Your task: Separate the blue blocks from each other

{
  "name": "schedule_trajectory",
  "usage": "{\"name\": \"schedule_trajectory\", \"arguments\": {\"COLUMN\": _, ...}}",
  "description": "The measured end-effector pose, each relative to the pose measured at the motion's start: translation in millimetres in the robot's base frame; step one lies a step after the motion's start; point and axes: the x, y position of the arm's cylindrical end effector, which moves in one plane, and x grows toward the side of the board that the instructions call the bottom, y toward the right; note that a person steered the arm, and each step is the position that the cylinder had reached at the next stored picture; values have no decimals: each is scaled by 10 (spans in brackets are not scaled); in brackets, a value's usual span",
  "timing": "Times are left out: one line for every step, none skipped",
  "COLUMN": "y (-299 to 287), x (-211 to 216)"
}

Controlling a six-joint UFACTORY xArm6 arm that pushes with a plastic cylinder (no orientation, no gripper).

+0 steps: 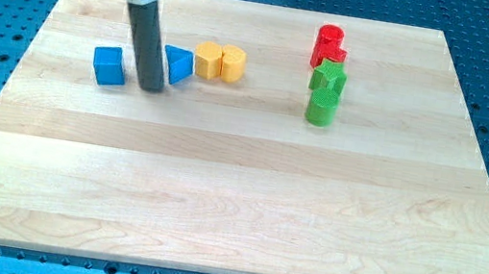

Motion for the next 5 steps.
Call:
{"name": "schedule_trajectory", "arguments": {"y": -21, "x": -264}}
{"name": "schedule_trajectory", "arguments": {"y": -226, "x": -288}}
{"name": "schedule_trajectory", "arguments": {"y": -407, "x": -288}}
{"name": "schedule_trajectory", "arguments": {"y": -657, "x": -202}}
{"name": "schedule_trajectory", "arguments": {"y": -731, "x": -60}}
